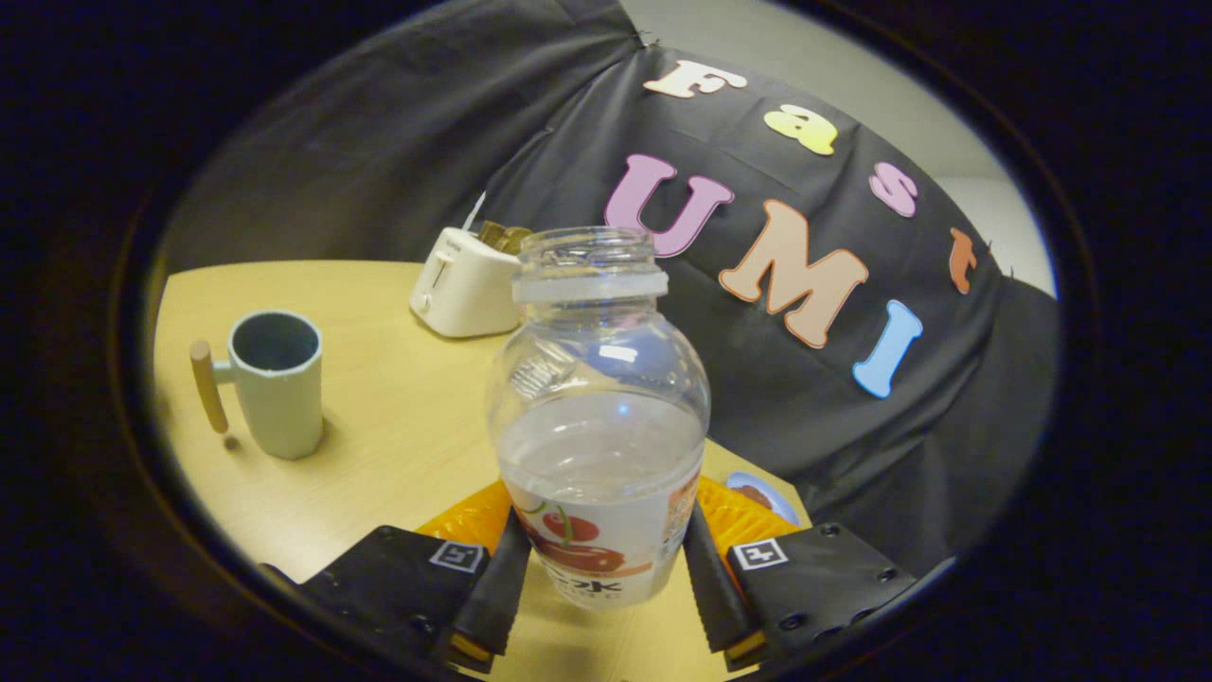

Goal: Take the bottle from table, then pour the juice into the cup, finally place the bottle on the coaster

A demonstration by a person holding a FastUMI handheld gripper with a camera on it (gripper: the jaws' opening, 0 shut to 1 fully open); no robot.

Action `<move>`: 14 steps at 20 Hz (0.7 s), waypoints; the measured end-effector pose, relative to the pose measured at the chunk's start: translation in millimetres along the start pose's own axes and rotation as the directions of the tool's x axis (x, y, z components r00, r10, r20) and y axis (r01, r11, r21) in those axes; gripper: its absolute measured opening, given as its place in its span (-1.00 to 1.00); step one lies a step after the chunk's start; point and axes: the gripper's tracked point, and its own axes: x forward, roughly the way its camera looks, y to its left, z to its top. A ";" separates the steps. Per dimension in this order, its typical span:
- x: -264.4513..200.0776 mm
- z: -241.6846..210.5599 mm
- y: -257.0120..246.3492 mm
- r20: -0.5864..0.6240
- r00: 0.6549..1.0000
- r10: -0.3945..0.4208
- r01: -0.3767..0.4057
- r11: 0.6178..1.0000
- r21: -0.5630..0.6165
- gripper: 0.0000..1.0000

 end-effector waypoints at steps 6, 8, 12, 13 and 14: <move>11.7 16.1 -33.7 0.048 0.997 -0.068 0.059 0.984 0.167 0.59; 19.3 24.5 -39.2 0.072 0.994 -0.078 0.060 0.974 0.216 0.59; 34.2 37.1 -44.3 0.116 0.990 -0.083 0.045 0.954 0.297 0.59; 38.6 38.7 -45.2 0.125 0.988 -0.088 0.045 0.949 0.312 0.59; 43.1 40.3 -46.1 0.135 0.987 -0.092 0.045 0.947 0.319 0.59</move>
